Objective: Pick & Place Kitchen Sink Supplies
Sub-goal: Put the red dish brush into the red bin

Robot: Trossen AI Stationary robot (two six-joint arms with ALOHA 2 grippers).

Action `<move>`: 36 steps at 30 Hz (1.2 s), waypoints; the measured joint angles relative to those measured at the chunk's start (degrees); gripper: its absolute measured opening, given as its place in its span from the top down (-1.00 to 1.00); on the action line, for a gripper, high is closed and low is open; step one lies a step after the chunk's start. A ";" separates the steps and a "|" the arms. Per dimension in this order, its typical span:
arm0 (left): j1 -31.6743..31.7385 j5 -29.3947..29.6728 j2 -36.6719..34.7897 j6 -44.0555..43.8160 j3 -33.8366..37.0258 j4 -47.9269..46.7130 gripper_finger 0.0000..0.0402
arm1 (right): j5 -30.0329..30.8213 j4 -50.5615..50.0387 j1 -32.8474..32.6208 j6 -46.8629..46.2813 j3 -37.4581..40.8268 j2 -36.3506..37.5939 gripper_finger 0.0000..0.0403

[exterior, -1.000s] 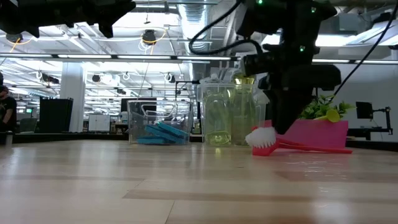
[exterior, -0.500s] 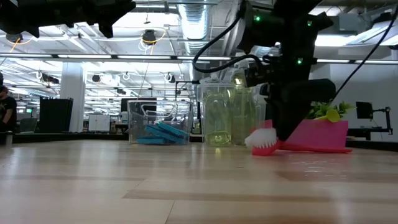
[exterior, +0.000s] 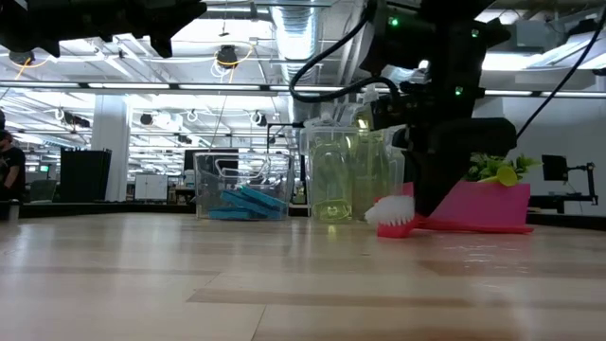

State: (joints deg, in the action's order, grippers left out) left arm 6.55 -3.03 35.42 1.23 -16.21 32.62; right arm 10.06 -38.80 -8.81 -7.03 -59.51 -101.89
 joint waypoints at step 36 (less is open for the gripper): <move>-0.02 0.02 0.00 0.00 0.00 -0.01 0.48 | -0.81 -0.20 -1.34 -6.56 -0.24 0.01 0.04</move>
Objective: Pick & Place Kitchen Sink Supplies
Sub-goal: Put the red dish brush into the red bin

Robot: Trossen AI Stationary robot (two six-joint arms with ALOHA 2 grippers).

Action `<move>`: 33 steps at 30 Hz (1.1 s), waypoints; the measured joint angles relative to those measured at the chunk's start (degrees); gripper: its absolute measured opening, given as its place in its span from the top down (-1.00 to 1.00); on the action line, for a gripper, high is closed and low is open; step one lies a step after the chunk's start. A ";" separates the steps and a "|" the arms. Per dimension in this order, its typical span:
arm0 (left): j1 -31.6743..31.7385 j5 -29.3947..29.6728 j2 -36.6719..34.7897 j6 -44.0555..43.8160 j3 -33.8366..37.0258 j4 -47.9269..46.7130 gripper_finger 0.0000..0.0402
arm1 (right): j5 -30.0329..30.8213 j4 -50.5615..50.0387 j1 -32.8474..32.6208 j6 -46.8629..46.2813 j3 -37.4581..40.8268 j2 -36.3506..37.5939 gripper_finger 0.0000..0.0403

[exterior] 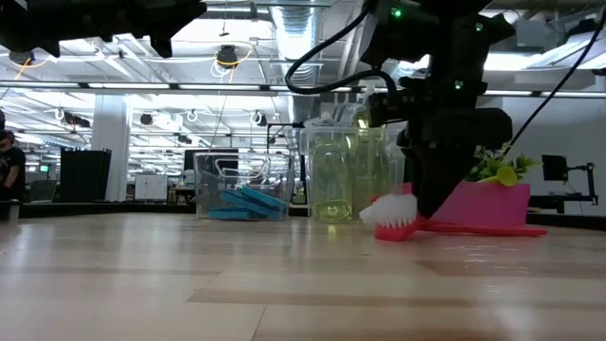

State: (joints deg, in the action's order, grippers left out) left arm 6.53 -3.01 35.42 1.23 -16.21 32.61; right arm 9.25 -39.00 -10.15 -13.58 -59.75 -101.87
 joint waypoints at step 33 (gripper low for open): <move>-0.07 -0.02 3.65 0.00 0.00 2.81 0.48 | 0.90 -5.79 -1.77 3.61 -7.41 -0.60 0.44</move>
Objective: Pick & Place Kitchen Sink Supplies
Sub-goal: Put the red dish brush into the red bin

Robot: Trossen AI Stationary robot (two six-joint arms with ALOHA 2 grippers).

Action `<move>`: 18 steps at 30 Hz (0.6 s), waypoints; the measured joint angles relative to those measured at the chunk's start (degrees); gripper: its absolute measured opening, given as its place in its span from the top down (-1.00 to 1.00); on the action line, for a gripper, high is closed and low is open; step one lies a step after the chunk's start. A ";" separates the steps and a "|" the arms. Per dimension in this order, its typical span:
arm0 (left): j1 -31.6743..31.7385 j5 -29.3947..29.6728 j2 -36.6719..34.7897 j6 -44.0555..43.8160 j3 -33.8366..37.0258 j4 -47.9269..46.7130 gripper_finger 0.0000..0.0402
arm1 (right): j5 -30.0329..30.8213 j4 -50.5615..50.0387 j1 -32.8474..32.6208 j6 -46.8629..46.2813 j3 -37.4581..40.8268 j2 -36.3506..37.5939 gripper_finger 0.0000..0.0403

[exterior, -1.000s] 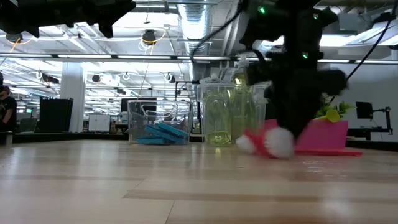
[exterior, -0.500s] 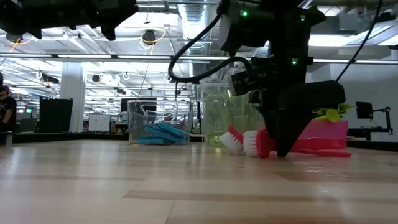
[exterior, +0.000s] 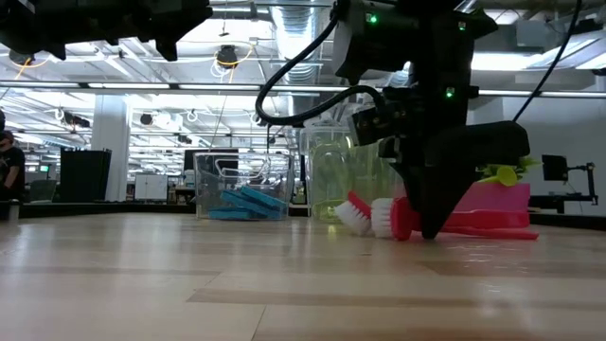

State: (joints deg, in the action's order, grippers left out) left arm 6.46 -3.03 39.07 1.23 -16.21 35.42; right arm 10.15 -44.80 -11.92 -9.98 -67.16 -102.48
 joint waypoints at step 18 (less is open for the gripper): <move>0.00 0.00 0.00 0.00 0.00 0.20 0.48 | 0.46 -6.76 -0.06 -0.05 -5.10 0.35 0.45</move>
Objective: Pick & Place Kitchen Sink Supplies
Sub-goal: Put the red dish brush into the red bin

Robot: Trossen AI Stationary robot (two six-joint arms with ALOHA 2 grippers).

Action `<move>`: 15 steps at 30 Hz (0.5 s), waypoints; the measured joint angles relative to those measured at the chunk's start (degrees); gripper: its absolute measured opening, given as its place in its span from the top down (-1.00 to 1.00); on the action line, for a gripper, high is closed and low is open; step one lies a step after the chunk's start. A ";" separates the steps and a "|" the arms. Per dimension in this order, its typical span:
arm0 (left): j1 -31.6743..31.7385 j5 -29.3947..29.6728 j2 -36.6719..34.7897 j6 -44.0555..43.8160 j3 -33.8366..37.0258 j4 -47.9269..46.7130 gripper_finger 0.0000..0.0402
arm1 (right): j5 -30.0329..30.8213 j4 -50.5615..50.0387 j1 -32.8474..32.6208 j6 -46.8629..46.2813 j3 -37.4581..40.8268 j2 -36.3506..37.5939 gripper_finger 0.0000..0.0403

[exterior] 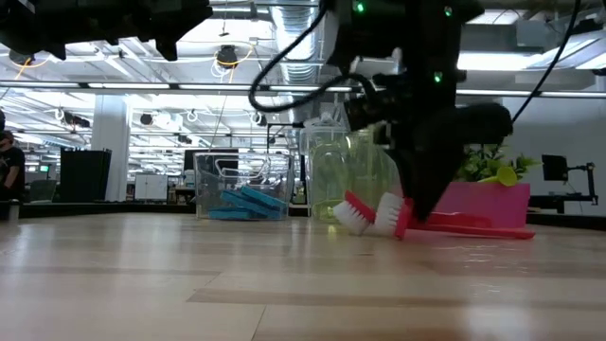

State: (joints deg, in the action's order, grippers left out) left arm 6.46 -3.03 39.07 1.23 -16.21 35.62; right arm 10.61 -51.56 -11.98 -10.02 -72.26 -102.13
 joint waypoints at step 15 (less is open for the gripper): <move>0.00 0.00 0.00 0.00 0.00 -0.02 0.48 | -0.22 -1.19 -0.75 2.47 -3.34 0.07 0.56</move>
State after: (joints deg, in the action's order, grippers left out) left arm 6.46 -3.03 39.07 1.23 -16.21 35.59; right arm 10.39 -52.75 -12.73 -7.55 -75.59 -102.06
